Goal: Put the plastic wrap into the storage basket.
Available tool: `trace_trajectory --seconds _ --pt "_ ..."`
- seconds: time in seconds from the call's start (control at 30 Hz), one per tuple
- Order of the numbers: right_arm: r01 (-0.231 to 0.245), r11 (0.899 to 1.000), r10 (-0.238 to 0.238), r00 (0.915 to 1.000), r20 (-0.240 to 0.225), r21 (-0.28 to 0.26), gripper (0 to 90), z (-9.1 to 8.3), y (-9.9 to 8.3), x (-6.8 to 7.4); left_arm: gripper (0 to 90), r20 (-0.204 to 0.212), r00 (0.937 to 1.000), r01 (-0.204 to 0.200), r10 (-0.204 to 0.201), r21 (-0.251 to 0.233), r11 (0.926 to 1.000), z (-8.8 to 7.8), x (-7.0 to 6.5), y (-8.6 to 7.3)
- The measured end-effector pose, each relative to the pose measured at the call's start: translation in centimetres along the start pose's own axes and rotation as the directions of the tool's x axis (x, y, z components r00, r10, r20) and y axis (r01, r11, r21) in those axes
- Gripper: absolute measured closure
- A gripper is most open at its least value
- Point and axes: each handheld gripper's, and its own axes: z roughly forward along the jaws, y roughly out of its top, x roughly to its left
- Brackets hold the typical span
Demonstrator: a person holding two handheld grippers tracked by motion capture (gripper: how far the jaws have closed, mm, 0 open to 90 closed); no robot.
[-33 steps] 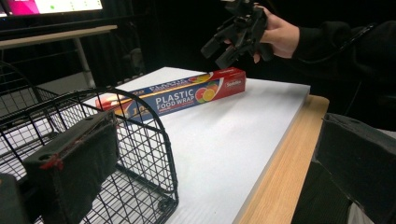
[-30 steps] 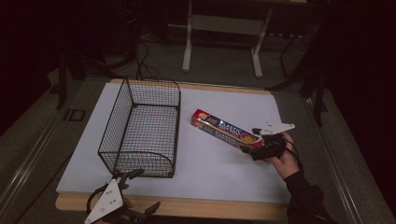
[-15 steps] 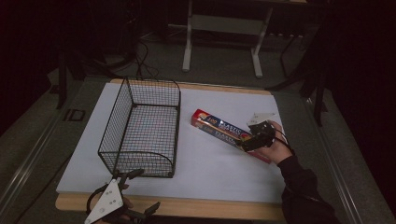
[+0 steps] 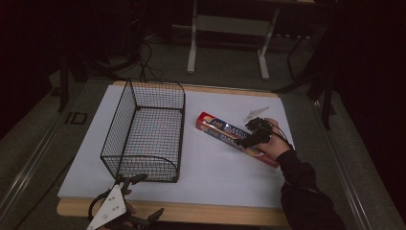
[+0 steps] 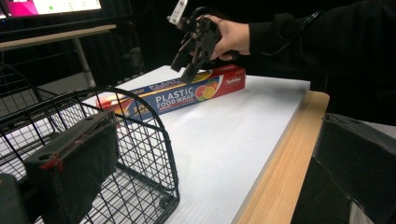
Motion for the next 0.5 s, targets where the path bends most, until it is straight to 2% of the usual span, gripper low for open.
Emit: trace_trajectory --seconds 0.13,0.2,0.4,0.5 --pt "0.005 1.000 -0.005 1.0000 -0.008 0.027 16.8 0.7 0.4 -0.3 0.1 -0.001 1.0000 -0.008 0.008 -0.009 0.9999 -0.1 -0.2 0.1" --pt "0.013 0.999 -0.013 0.9999 0.003 0.040 17.4 1.0 0.5 -0.3 0.2 0.003 0.9999 -0.015 0.015 -0.003 0.9999 0.0 -0.3 0.1" --pt "0.048 0.989 -0.047 0.9988 -0.013 0.140 18.9 2.6 0.7 -0.6 0.1 0.005 0.9999 -0.010 0.010 -0.003 0.9999 -0.1 -0.2 0.1" --pt "0.060 0.984 -0.057 0.9981 -0.024 0.166 23.1 3.0 0.8 -0.7 0.2 0.008 0.9999 -0.009 0.009 -0.004 0.9999 -0.1 -0.3 0.1"
